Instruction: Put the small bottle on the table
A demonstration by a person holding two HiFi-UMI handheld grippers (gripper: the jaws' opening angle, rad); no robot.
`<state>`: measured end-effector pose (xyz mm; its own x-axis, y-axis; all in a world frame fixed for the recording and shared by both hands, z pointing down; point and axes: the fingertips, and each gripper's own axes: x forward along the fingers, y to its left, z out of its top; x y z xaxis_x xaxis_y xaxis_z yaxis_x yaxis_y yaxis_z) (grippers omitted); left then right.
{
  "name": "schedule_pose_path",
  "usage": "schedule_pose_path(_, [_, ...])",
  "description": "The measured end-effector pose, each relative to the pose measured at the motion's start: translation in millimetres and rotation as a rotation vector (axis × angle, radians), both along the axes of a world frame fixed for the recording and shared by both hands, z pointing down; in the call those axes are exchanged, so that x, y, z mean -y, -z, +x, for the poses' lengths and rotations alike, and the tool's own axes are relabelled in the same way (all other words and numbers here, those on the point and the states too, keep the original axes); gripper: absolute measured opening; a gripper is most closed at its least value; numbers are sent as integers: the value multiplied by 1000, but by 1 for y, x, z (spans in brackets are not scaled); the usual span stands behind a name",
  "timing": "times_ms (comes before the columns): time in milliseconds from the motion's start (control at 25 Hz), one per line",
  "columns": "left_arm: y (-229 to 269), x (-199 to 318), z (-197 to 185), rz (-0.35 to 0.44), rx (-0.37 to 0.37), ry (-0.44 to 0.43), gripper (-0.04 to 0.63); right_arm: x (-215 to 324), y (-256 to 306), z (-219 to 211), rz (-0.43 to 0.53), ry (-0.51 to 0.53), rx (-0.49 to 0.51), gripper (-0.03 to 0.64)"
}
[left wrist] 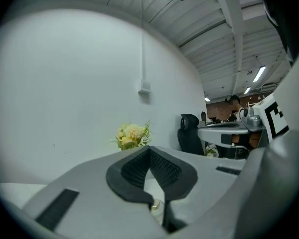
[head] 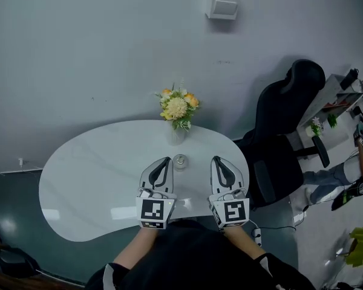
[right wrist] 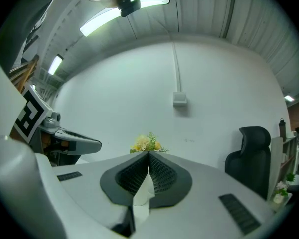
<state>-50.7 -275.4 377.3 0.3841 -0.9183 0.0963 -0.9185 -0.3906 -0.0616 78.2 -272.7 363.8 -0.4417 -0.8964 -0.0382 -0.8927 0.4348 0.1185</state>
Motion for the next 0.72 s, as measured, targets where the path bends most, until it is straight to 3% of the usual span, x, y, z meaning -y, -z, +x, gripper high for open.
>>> schedule_pose_path(720, [16, -8, 0, 28, -30, 37, 8, -3, 10, 14, 2, 20, 10, 21])
